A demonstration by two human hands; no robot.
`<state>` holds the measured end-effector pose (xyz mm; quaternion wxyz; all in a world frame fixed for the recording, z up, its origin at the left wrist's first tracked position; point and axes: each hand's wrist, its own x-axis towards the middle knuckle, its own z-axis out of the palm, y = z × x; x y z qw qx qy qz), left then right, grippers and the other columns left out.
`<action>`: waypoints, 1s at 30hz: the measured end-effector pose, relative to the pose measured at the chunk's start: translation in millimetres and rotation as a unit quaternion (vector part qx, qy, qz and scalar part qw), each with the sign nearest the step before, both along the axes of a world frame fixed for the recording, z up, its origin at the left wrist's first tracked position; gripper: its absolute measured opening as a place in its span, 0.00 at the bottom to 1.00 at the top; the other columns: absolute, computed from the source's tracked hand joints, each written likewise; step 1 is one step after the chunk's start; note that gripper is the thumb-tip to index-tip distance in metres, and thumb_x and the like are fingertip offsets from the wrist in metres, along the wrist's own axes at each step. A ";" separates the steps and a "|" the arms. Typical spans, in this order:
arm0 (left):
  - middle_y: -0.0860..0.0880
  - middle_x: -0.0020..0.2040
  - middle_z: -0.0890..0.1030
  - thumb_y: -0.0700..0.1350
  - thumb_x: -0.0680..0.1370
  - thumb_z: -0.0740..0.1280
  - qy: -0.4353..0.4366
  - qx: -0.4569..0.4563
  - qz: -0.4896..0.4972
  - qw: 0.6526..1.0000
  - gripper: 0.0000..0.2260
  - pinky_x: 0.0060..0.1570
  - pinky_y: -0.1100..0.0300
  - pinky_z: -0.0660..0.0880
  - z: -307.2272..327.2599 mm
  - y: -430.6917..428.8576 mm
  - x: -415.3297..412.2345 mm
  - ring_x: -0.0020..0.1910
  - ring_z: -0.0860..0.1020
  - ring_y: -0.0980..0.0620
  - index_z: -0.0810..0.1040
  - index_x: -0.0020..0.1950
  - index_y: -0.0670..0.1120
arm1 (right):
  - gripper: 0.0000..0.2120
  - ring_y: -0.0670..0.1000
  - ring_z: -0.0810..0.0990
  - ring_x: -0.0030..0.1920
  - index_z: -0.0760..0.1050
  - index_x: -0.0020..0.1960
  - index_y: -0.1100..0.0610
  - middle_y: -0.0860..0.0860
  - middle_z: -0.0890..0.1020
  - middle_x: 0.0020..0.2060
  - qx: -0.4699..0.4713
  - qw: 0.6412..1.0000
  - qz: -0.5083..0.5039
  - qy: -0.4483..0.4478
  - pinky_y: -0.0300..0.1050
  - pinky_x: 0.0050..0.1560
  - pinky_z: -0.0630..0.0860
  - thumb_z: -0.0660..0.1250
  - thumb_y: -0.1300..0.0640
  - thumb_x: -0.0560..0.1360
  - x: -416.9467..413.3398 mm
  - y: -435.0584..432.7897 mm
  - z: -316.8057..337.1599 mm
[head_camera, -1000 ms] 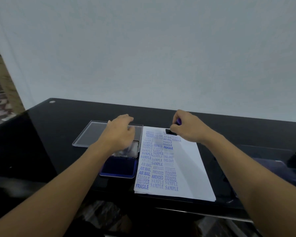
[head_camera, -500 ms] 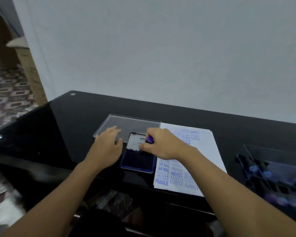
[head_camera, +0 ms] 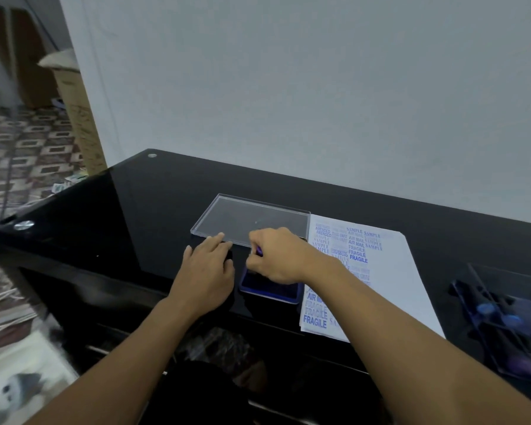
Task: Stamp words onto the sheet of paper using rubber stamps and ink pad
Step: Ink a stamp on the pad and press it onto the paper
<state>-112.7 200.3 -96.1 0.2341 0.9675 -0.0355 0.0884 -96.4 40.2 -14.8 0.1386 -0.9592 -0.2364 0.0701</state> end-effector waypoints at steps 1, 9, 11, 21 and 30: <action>0.49 0.79 0.60 0.46 0.83 0.57 -0.002 0.003 -0.001 1.000 0.20 0.75 0.44 0.51 -0.8 0.2 0.1 0.77 0.58 0.52 0.67 0.75 0.46 | 0.09 0.55 0.75 0.43 0.68 0.41 0.53 0.53 0.77 0.42 -0.006 1.000 0.003 -0.001 0.48 0.41 0.71 0.64 0.51 0.77 -0.2 0.9 0.1; 0.50 0.79 0.59 0.46 0.83 0.55 -0.014 0.015 -0.004 1.000 0.19 0.75 0.45 0.51 -4.4 0.7 -2.1 0.77 0.58 0.53 0.69 0.74 0.47 | 0.08 0.52 0.71 0.40 0.70 0.47 0.56 0.52 0.74 0.42 -0.042 0.999 0.018 -0.013 0.45 0.37 0.66 0.65 0.52 0.77 -3.4 6.6 -0.4; 0.50 0.79 0.59 0.46 0.83 0.55 -0.017 0.019 -0.004 1.000 0.19 0.75 0.45 0.52 -5.0 0.9 -2.1 0.77 0.59 0.53 0.69 0.73 0.47 | 0.08 0.53 0.70 0.40 0.68 0.46 0.56 0.53 0.72 0.41 -0.052 0.998 0.025 -0.031 0.45 0.34 0.63 0.64 0.53 0.77 -4.8 7.5 -3.1; 0.50 0.80 0.58 0.46 0.83 0.53 -0.016 0.029 0.004 0.999 0.18 0.75 0.45 0.51 -8.4 -1.1 -2.9 0.77 0.58 0.53 0.69 0.73 0.47 | 0.09 0.58 0.73 0.42 0.62 0.43 0.52 0.53 0.71 0.38 -0.015 0.998 -0.004 -0.064 0.47 0.35 0.66 0.61 0.53 0.76 -9.3 7.2 -24.0; 0.49 0.80 0.57 0.46 0.83 0.53 -0.016 0.042 0.006 0.999 0.18 0.75 0.44 0.51 -9.0 -3.0 -2.9 0.77 0.58 0.52 0.70 0.71 0.47 | 0.10 0.59 0.74 0.44 0.59 0.41 0.50 0.53 0.73 0.38 0.010 0.998 0.001 -0.061 0.48 0.36 0.67 0.60 0.54 0.77 -15.1 6.2 -26.1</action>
